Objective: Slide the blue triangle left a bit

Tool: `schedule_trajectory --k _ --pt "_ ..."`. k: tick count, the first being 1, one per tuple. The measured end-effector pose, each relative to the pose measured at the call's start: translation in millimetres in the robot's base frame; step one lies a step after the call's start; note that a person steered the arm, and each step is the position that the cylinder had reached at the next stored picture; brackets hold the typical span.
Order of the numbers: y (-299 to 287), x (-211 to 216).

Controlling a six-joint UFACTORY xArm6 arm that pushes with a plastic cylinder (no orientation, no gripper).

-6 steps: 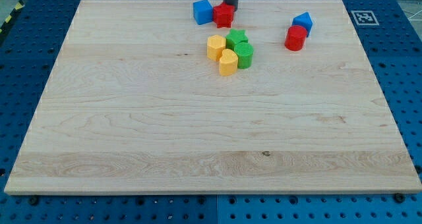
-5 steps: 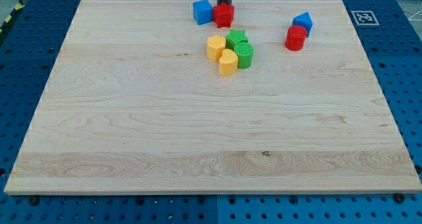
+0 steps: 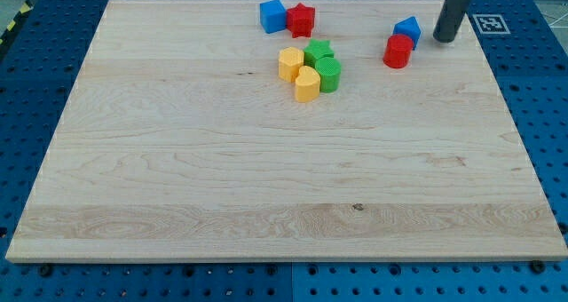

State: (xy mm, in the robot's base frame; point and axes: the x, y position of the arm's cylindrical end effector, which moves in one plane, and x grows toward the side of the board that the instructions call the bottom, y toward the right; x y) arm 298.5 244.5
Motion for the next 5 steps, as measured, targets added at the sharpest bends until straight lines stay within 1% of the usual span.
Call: schedule_trajectory --k 1,2,3,4,5 --pt "-8.4 11.1" --pt "-24.3 7.2" --pt "-26.3 -12.5" --pt "-31.9 -18.4" --pt "-55.6 -18.4"
